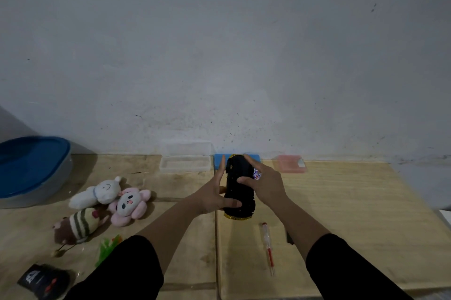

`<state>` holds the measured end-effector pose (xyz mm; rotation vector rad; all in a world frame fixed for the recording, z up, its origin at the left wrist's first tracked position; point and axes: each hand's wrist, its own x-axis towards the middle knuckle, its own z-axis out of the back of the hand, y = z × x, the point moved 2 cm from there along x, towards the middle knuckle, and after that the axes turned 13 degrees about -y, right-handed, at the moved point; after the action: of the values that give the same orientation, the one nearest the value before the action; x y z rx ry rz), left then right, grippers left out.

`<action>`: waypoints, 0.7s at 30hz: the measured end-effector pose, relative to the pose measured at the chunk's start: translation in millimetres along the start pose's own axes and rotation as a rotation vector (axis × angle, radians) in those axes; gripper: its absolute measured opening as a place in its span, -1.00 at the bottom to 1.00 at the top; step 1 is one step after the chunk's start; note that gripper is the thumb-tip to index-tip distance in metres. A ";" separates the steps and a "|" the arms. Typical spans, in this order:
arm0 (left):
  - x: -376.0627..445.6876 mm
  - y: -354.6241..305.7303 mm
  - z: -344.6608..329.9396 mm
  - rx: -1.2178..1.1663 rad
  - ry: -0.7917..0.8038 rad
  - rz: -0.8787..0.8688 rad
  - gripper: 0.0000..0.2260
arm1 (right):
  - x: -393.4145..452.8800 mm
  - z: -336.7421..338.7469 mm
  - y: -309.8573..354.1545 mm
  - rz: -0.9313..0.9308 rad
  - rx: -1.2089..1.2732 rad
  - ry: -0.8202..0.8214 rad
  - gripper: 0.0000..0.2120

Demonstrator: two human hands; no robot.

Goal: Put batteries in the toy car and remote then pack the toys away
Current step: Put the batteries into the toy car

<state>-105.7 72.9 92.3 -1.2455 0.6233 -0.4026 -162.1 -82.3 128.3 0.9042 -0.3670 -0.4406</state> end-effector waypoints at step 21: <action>-19.9 12.4 2.0 0.168 -0.027 -0.182 0.04 | -29.6 -24.0 21.6 -0.115 -0.124 -0.119 -0.18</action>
<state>-120.5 89.9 85.0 -1.1483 0.4446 -0.5772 -171.1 -39.5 128.7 0.7825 -0.3932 -0.6180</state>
